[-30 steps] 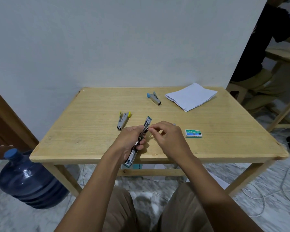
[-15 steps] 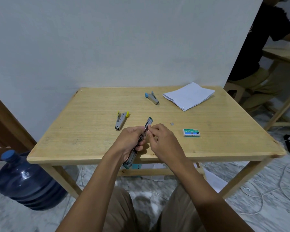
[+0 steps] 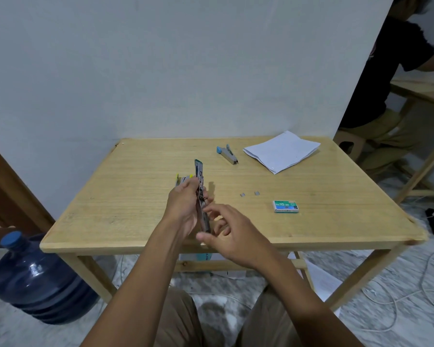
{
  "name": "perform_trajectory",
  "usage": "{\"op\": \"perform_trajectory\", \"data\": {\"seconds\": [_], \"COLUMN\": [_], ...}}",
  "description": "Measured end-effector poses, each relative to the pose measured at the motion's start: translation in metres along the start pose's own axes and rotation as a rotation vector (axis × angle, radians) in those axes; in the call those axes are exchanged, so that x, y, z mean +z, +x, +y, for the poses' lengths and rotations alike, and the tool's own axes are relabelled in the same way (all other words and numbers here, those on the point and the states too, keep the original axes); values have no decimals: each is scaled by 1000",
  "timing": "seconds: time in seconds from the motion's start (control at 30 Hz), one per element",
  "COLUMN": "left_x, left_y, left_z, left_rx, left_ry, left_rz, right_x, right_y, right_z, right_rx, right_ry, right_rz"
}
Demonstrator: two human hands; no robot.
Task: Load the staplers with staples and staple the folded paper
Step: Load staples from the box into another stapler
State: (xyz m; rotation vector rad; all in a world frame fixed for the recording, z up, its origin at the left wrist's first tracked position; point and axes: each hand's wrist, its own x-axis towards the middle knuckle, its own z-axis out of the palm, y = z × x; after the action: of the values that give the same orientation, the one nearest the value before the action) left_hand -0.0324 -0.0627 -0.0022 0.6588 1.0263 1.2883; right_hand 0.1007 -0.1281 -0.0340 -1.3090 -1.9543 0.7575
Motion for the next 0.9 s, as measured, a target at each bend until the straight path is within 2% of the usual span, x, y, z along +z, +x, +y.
{"op": "perform_trajectory", "data": {"seconds": [0.1,0.23,0.3,0.4,0.5,0.6,0.67,0.77,0.9], "left_x": [6,0,-9,-16,-14,-14,-14,-13,-12], "left_y": [-1,6,7,-2,-12,-16,-18,-21,-24], "left_z": [2,1,4,7,6,5,5,5,6], "left_rx": [4,6,-32,-120,-166,-187,-201,-218,-224], "left_ry": [-85,-127,-53,76,82,65,62,48,42], "left_rz": [0,12,-26,-218,-363,-401,-429,-459,-498], "right_x": [3,1,-7,-22,-29,-31,-30,-30,-32], "right_y": [1,3,5,11,18,24,26,28,31], "right_z": [-1,4,5,2,-4,-6,-5,-5,-13], "right_rx": [-51,-270,-273,-162,13,167,241,274,314], "right_ry": [-55,-99,-45,78,247,403,532,824,1064], "right_rz": [20,256,355,429,424,383,299,172,213]}}
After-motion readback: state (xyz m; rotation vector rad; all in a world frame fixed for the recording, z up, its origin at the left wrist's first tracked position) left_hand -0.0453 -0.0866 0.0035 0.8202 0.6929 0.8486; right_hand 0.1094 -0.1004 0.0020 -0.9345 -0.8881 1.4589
